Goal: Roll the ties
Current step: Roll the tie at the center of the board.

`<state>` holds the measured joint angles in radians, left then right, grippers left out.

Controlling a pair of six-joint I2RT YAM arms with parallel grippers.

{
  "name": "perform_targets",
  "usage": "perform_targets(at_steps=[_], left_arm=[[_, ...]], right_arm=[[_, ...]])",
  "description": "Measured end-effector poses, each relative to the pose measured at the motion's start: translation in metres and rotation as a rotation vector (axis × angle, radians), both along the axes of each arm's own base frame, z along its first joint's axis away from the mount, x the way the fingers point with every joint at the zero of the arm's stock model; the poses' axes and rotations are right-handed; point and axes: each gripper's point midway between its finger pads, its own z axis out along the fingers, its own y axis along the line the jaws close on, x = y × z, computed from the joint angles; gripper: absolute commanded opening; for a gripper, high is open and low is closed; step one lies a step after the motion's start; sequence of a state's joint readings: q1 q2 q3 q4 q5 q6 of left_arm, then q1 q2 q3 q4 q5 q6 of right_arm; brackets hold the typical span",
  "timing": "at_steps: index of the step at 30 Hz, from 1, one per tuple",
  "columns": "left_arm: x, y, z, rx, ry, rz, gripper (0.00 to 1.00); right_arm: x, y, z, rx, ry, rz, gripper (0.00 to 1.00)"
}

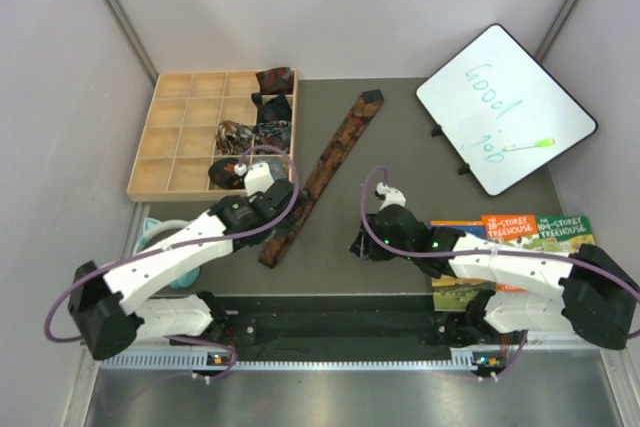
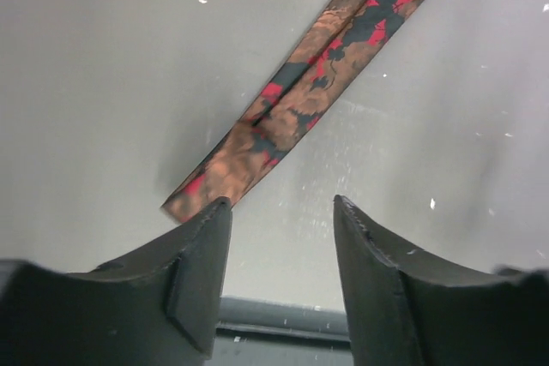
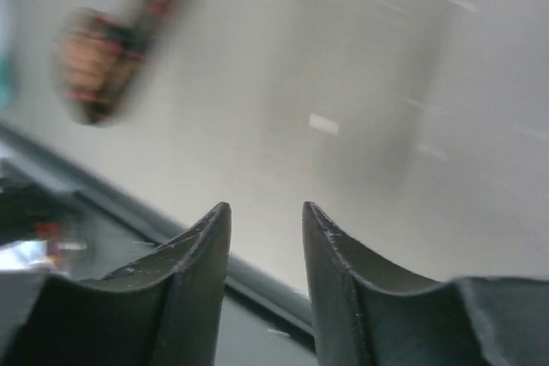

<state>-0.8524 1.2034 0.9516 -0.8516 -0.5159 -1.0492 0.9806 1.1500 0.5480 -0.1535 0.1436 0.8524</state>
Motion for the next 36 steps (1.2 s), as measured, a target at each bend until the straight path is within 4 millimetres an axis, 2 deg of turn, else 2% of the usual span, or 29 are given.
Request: perform_targets(at_steps=[1,3,7,9,13,15,18,21,28,36], left_arm=[[-0.004,0.004,0.006,-0.017,-0.012,0.004,0.52],[-0.013,0.014,0.013,-0.050,-0.029,0.016,0.51],[-0.038,0.036,0.007,-0.098,-0.025,0.032,0.50],[-0.051,0.046,-0.001,-0.116,-0.011,0.041,0.49],[-0.071,0.058,-0.015,-0.156,0.022,0.059,0.49],[-0.077,0.061,-0.021,-0.170,0.036,0.070,0.44],[-0.085,0.065,-0.028,-0.184,0.057,0.083,0.43],[-0.088,0.064,-0.031,-0.194,0.074,0.090,0.43],[-0.094,0.062,-0.039,-0.209,0.110,0.101,0.42],[-0.099,0.065,-0.052,-0.204,0.136,0.124,0.43]], right_arm=[[0.002,0.014,0.010,0.025,-0.004,0.020,0.35],[0.006,0.044,0.029,0.081,0.002,0.063,0.25],[0.014,0.100,0.046,0.152,0.041,0.154,0.16],[0.019,0.126,0.049,0.169,0.069,0.198,0.11],[0.027,0.178,0.055,0.222,0.123,0.294,0.08],[0.027,0.195,0.058,0.258,0.146,0.327,0.06],[0.028,0.217,0.054,0.296,0.190,0.366,0.04],[0.026,0.228,0.036,0.298,0.243,0.383,0.04],[0.021,0.225,-0.008,0.241,0.339,0.375,0.01],[0.030,0.220,-0.014,0.233,0.346,0.354,0.00]])
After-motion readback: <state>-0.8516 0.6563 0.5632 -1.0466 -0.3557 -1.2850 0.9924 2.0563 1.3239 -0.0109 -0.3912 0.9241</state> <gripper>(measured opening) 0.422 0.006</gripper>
